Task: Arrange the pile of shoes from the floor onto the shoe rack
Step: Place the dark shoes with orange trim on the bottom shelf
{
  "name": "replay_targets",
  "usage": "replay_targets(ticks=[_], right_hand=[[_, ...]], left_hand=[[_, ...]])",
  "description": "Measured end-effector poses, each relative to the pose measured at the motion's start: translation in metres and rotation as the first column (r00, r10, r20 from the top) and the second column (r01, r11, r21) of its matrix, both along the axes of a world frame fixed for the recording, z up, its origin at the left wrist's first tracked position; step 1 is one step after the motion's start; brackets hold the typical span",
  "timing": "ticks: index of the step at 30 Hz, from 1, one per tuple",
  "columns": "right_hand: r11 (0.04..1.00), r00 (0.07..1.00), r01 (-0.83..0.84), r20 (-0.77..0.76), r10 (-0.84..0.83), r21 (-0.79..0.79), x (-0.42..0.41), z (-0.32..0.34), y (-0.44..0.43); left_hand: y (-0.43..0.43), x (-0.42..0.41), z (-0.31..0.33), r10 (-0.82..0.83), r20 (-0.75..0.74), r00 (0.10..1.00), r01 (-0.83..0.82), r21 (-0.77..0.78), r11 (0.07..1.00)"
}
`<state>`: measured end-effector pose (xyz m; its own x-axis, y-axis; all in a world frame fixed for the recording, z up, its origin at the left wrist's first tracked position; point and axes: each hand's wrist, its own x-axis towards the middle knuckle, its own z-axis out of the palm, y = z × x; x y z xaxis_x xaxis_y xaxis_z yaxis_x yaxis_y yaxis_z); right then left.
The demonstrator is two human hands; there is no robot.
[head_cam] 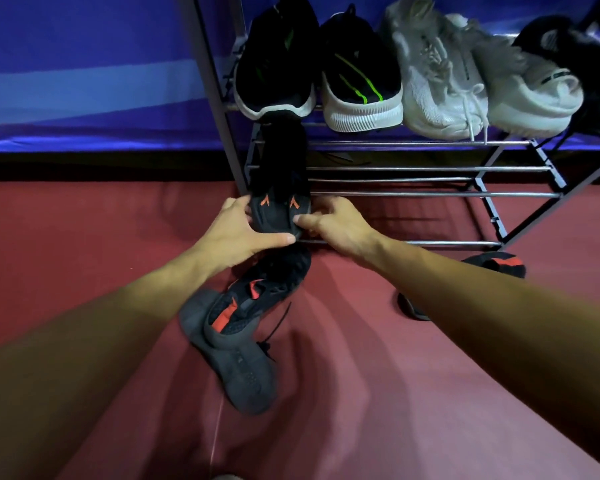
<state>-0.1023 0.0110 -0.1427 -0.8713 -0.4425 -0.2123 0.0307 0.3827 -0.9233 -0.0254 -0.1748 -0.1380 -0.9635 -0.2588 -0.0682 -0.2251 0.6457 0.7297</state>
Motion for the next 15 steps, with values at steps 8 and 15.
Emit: replay_targets(ticks=[8, 15], right_hand=[[0.986, 0.981, 0.167, -0.094, -0.167, -0.008, -0.017, 0.012, -0.017], [0.989, 0.993, 0.113, -0.051, -0.109, 0.091, -0.016, -0.004, -0.017]], left_hand=[[0.010, -0.023, 0.007, 0.184, -0.077, 0.980, -0.180, 0.052, 0.982], [0.010, -0.022, 0.000, 0.197, -0.056, 0.979, -0.199, -0.050, 0.979]])
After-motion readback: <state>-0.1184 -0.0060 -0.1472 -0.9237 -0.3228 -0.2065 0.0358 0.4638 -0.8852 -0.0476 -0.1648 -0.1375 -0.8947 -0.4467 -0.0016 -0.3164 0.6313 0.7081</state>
